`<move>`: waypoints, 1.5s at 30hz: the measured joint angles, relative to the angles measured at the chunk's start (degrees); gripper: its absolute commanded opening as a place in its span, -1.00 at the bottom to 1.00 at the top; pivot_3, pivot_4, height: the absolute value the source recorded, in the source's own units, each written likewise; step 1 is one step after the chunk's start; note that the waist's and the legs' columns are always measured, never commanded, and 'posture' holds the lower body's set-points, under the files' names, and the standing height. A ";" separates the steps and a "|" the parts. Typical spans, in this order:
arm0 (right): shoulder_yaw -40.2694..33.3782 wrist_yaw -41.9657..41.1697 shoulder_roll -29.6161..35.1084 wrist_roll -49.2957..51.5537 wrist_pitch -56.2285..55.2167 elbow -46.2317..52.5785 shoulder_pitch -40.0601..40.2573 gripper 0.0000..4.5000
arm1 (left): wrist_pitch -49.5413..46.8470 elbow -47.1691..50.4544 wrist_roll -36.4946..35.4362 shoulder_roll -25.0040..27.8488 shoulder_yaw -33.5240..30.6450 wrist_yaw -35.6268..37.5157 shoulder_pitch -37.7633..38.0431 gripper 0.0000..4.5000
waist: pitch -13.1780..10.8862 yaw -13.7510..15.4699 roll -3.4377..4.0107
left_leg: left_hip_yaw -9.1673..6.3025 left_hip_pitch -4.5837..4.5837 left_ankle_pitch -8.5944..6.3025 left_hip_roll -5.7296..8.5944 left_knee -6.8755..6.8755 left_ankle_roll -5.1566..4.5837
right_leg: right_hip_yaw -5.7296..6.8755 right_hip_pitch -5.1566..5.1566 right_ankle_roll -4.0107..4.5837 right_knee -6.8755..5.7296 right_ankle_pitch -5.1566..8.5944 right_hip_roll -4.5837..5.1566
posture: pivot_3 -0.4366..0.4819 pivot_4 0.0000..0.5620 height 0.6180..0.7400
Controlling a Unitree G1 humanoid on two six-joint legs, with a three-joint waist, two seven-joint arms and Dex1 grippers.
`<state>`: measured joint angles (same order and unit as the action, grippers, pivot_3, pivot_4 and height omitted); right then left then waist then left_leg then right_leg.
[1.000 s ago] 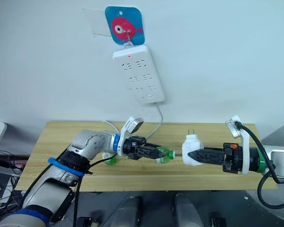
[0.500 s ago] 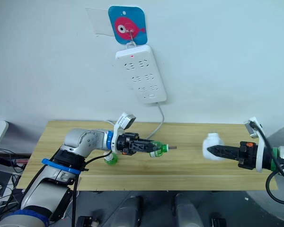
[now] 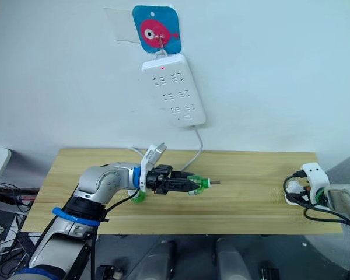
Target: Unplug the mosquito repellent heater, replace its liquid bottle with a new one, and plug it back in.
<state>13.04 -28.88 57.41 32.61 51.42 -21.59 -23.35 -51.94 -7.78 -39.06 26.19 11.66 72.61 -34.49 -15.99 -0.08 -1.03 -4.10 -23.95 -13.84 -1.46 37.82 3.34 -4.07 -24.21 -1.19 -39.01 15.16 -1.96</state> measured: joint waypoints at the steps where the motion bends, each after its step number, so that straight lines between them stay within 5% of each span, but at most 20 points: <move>1: 0.18 -1.25 -0.46 -1.61 -0.54 -1.50 -0.99 0.36 | 0.00 0.37 0.02 0.03 -0.03 0.00 0.17 -0.01 | -0.11 0.04 0.01 | -0.01 0.00 0.00 -0.01 0.00 0.00 | 0.00 0.00 0.01 0.00 -0.01 0.03 | 0.28 0.05 1.00; 4: 0.42 -4.81 -2.09 -6.35 -2.03 -5.93 -4.28 0.36 | 0.00 0.80 0.06 0.43 -0.11 0.00 0.64 -0.01 | -0.25 0.05 -0.04 | -0.01 0.00 0.00 -0.01 0.00 0.00 | 0.01 0.01 0.02 -0.01 -0.02 0.07 | 0.29 0.04 1.00; 8: -0.01 -8.29 -3.86 -10.35 -2.59 -9.65 -6.78 0.96 | 0.16 1.01 0.32 0.63 -0.11 0.01 0.81 -0.01 | -0.33 0.10 -0.04 | -0.05 0.00 0.00 -0.01 0.00 0.00 | 0.05 0.02 0.12 -0.03 -0.07 0.06 | 0.28 0.05 1.00; 17: -7.14 -11.87 -1.45 -11.74 1.65 -3.15 -1.73 0.98 | 1.00 0.98 1.14 0.49 -0.11 0.50 0.84 -0.01 | -0.46 0.25 0.06 | -0.11 -0.03 0.00 -0.01 0.00 0.00 | 0.08 0.03 0.14 -0.04 -0.09 0.12 | 0.23 0.04 1.00; 23: -29.39 -12.11 2.75 -3.45 19.05 25.38 15.55 0.98 | 6.17 1.93 2.18 -1.10 -2.27 -0.76 2.10 -0.01 | -0.60 0.43 0.10 | -0.21 -0.03 0.00 -0.08 -0.02 0.01 | 0.13 0.09 0.00 -0.02 -0.01 0.14 | 0.18 0.05 1.00; 27: -51.30 -5.02 -15.07 8.93 35.11 46.51 17.68 0.98 | 21.06 6.64 7.71 -5.93 -2.14 -3.66 5.10 -0.01 | -0.62 0.21 0.00 | -0.29 0.05 0.00 -0.16 0.00 0.08 | 0.07 0.19 -0.01 0.03 -0.01 0.14 | 0.11 0.07 1.00; 28: -55.06 6.87 -21.19 26.05 28.11 49.66 22.47 0.98 | 26.14 7.10 9.84 -8.08 -2.17 -5.32 5.80 -0.01 | -0.63 0.42 -0.02 | -0.39 0.05 0.00 -0.31 -0.10 0.07 | 0.04 0.19 0.00 0.02 -0.01 0.15 | 0.09 0.07 1.00; 30: -52.08 26.34 -30.97 53.93 16.18 55.74 31.74 0.98 | 34.65 7.22 13.26 -10.19 -2.18 -7.34 7.18 -0.01 | -0.82 0.67 0.23 | -0.38 -0.08 -0.02 -0.20 -0.04 0.03 | 0.30 0.21 0.06 0.01 0.04 0.15 | 0.07 0.05 1.00; 34: -43.20 51.78 -33.17 75.12 -5.09 68.80 37.62 0.98 | 43.98 5.49 17.70 -12.13 -2.48 -10.87 7.18 -0.01 | -0.91 -0.86 0.19 | 0.19 -0.07 0.01 -0.08 0.05 0.00 | -0.10 0.14 -0.27 0.07 -0.04 0.29 | 0.05 0.07 1.00; 39: -30.35 65.87 -37.20 74.19 -18.81 75.12 33.19 0.98 | 48.11 5.02 19.66 -14.10 -1.02 -12.76 7.63 -0.01 | -0.95 -1.66 -0.02 | 0.24 -0.10 0.01 -0.05 0.01 0.00 | -0.13 0.08 -0.39 0.14 -0.10 0.30 | 0.06 0.06 1.00; 45: -18.73 69.18 -38.87 67.11 -23.55 75.69 31.00 0.98 | 48.33 5.88 19.84 -14.72 -0.50 -13.97 8.94 -0.01 | -0.96 -1.58 -0.01 | -0.02 -0.17 0.01 -0.12 -0.04 0.02 | -0.02 0.03 -0.24 0.10 0.01 0.13 | 0.08 0.04 1.00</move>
<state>-5.69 40.31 18.54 99.72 27.87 54.10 7.65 -3.62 -1.90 -19.22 11.47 11.16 58.64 -25.55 -16.94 -1.66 -1.04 -4.12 -24.12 -13.83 -1.58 37.78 3.36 -4.09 -24.18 -1.43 -38.91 15.17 -1.83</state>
